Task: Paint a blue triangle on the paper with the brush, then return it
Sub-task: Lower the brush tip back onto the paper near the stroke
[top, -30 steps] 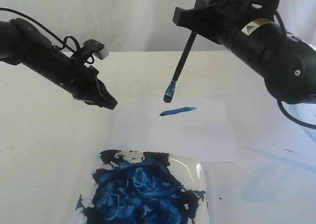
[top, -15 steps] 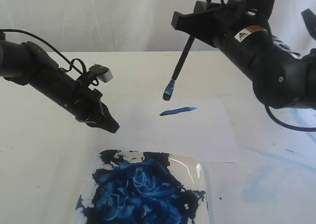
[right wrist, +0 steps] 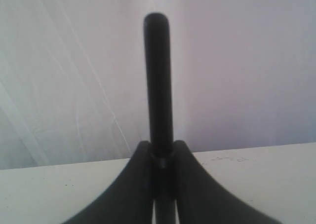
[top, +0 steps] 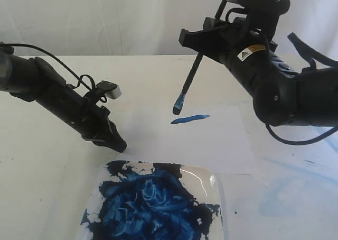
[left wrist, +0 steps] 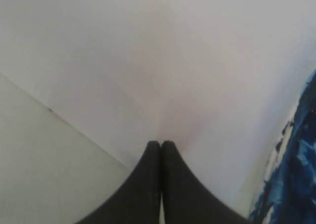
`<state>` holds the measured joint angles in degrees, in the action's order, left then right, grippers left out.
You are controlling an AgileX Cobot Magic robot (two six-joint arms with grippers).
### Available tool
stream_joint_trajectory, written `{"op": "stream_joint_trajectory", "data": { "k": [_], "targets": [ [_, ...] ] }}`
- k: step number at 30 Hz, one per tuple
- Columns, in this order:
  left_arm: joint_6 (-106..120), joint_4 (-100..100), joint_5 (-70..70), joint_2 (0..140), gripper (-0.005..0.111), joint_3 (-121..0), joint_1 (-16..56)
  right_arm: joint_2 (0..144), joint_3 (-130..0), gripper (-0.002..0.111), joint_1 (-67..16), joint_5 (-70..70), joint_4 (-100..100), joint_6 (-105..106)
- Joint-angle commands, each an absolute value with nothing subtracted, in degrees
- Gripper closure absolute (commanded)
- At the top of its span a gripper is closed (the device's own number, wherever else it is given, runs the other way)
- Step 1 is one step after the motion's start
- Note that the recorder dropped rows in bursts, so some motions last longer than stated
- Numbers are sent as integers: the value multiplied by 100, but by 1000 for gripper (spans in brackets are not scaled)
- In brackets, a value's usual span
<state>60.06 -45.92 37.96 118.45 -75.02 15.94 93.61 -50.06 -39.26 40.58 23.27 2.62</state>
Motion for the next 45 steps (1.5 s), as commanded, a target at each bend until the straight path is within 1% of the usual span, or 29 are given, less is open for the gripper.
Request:
{"op": "stream_joint_trajectory", "data": {
  "k": [1,45],
  "targets": [
    [6026,-4703,3882,11843,107,-7464,1623,9402,-5024,108,-3927,4181,2274,229],
    [6026,-4655,3892,11841,107,-7464,1623,9720,-5024,108,-3927,4355,2727,-131]
  ]
}}
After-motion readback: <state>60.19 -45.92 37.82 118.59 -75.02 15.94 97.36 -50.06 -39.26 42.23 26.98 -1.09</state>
